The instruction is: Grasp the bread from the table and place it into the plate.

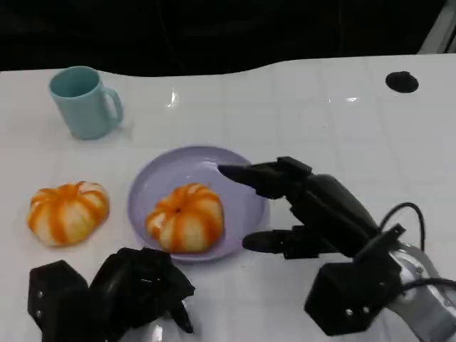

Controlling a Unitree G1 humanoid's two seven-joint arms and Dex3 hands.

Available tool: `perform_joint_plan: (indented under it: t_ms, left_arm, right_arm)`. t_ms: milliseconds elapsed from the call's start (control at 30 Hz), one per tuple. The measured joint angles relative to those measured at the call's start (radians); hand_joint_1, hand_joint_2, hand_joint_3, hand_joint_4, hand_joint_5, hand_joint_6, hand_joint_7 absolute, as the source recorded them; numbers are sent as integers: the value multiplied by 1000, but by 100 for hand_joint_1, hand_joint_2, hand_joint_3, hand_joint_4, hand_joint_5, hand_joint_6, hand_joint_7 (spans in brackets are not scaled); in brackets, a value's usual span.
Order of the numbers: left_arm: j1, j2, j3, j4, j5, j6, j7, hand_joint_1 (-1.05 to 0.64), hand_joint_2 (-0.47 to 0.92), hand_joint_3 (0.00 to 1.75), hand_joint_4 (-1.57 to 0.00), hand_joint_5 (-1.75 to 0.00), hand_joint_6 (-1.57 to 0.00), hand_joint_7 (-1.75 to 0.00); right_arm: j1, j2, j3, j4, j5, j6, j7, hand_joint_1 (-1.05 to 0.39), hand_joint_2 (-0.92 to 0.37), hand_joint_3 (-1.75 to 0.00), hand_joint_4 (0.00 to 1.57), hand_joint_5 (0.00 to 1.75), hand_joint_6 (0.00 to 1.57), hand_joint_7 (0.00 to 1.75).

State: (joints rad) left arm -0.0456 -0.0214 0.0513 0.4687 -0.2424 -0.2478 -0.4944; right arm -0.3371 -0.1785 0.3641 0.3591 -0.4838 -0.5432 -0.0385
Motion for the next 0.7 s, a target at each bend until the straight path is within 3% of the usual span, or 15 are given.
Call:
perform_joint_plan:
  t_ms: [133, 167, 267, 367, 500, 700]
  left_arm:
    - [1, 0, -2, -5, 0, 3, 1, -105, 78, 0, -157, -84, -157, -55]
    - [1, 0, -2, -5, 0, 4, 1, -105, 77, 0, -157, -84, -157, -55]
    - [1, -1, -2, -6, -1, 4, 1, -105, 77, 0, -157, -84, -157, -54]
    - [1, -1, -2, -6, -2, 4, 1, -105, 77, 0, -157, -84, -157, -54]
    - [1, -2, -2, -7, -2, 6, 1, -105, 77, 0, -157, -85, -157, -56]
    - [2, -4, -2, -11, -3, 10, 1, -105, 77, 0, -157, -84, -157, -55]
  right_arm:
    - [66, -16, -37, -36, 76, -48, 13, -33, -91, -17, 47, 113, 67, 55]
    - [78, -17, -42, -38, 94, -58, 16, -29, -86, -27, 53, 123, 68, 74]
    - [113, -17, -65, -38, 138, -104, 23, -21, -57, -83, 61, 146, 68, 104]
    - [136, -17, -80, -38, 175, -131, 34, -18, -47, -105, 63, 167, 64, 128]
    - [172, -19, -106, -52, 193, -133, 52, -20, -46, -107, 62, 174, 59, 143]
    - [226, -33, -133, -86, 198, -129, 73, -25, -49, -103, 59, 175, 57, 146]
